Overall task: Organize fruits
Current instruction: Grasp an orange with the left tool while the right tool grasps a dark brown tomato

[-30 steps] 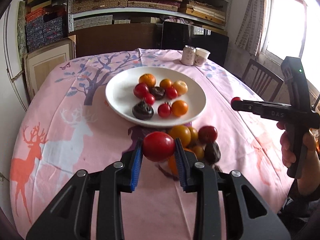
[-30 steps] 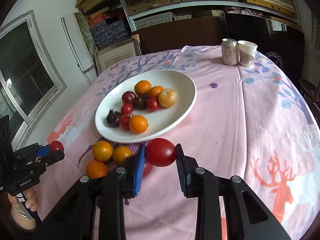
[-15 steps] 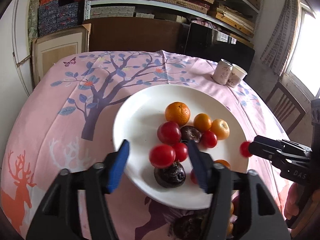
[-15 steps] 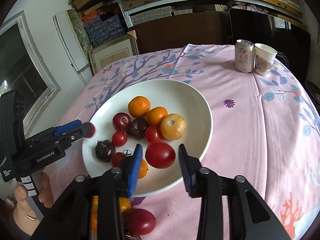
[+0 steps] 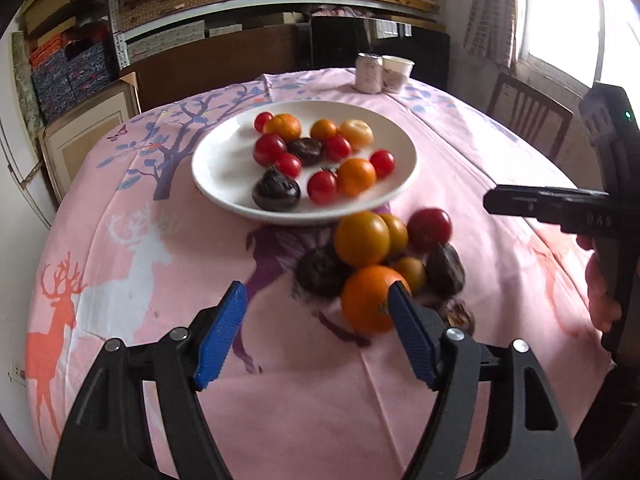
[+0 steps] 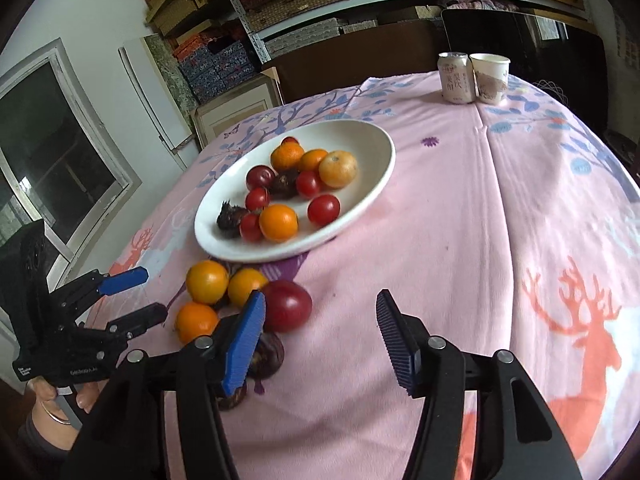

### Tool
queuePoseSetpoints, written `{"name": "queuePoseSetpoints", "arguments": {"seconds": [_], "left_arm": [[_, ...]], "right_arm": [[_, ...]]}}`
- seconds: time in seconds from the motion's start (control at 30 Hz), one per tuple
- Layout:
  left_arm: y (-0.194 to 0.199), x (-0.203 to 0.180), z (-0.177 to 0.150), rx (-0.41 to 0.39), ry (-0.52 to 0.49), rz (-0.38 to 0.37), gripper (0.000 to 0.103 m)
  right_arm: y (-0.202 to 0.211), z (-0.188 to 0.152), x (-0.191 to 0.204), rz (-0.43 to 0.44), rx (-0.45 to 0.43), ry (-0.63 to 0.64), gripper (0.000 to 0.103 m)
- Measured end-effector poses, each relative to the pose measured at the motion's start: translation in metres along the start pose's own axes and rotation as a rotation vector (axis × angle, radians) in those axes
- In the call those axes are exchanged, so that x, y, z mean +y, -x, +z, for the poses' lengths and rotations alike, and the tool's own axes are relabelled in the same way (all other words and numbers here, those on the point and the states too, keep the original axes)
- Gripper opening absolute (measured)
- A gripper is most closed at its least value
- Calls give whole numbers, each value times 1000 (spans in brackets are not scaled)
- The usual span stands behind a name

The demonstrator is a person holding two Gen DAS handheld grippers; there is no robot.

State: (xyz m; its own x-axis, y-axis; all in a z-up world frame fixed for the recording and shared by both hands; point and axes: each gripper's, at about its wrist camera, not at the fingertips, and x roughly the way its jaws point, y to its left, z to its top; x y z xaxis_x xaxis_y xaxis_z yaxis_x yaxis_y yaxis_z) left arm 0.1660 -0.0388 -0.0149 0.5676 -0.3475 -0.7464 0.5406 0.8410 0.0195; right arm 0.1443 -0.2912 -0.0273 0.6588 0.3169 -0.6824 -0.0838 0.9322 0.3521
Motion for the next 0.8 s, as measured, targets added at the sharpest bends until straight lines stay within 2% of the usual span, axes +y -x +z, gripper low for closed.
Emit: {"name": "queuePoseSetpoints", "arguments": {"seconds": [0.07,0.13,0.27,0.33,0.4,0.47,0.6,0.8], "left_arm": [[5,-9,-12,5,-25,-13,71],[5,-16,-18,1,-50,6,71],[-6,-22,-15,25,-37,-2,70],[-17,-25,-11,45,-32,-17,64],[-29,-27,-9,75,-18,-40,49],[-41,-27,-7,102,1,-48,45],[-44,-30,-4,84,8,-38,44],[-43,-32,-2,78,4,-37,44]], "right_arm": [[3,-10,-3,7,4,-7,58],[4,-17,-5,9,4,-11,58],[4,-22,-7,18,0,-28,58],[4,-23,-10,24,-2,-38,58],[4,-22,-15,38,-1,-55,58],[5,-23,-19,56,-4,-74,58],[3,-23,-20,64,1,-78,58],[3,-26,0,12,-10,17,59]]}}
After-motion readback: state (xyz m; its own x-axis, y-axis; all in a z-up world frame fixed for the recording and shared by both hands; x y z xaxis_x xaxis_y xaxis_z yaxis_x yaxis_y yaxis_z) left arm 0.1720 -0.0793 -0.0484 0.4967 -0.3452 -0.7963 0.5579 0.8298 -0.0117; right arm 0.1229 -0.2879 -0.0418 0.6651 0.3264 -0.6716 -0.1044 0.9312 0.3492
